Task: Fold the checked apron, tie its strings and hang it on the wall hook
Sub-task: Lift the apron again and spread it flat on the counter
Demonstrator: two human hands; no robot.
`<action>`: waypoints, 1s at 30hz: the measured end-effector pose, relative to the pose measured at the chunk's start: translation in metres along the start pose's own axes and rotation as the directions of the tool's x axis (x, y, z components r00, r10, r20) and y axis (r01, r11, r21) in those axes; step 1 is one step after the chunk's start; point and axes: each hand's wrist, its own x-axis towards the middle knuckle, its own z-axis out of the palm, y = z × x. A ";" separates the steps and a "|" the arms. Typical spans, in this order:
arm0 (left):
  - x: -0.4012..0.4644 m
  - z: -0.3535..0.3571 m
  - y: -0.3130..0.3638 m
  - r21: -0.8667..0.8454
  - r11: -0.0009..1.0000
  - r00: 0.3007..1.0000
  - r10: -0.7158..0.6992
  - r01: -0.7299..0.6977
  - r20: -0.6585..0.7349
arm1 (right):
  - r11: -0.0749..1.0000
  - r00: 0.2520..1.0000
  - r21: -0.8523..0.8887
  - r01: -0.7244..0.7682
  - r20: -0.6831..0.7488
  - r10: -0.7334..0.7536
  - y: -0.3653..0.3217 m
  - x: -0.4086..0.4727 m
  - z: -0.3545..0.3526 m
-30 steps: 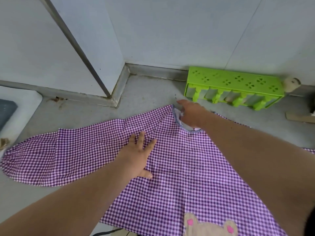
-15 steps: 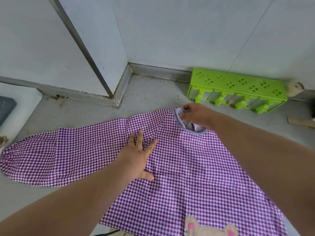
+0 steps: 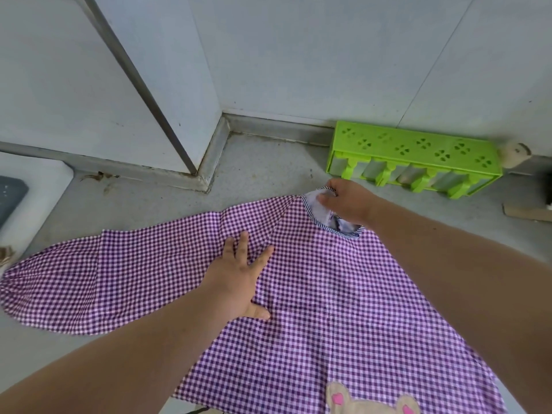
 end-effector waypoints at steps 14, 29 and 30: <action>0.015 -0.021 0.001 0.025 0.998 0.993 0.063 -0.061 -0.097 | 0.904 0.964 -0.420 -0.076 -0.263 -0.041 0.005 -0.051 0.010; 0.013 -0.032 0.014 0.059 0.996 0.994 0.066 -0.060 -0.092 | 0.815 0.969 -0.554 -0.170 0.056 0.240 0.071 -0.153 0.045; 0.011 -0.030 0.020 0.066 0.994 0.986 0.091 -0.082 -0.136 | 0.820 0.972 -0.548 -0.165 0.050 0.229 0.074 -0.146 0.041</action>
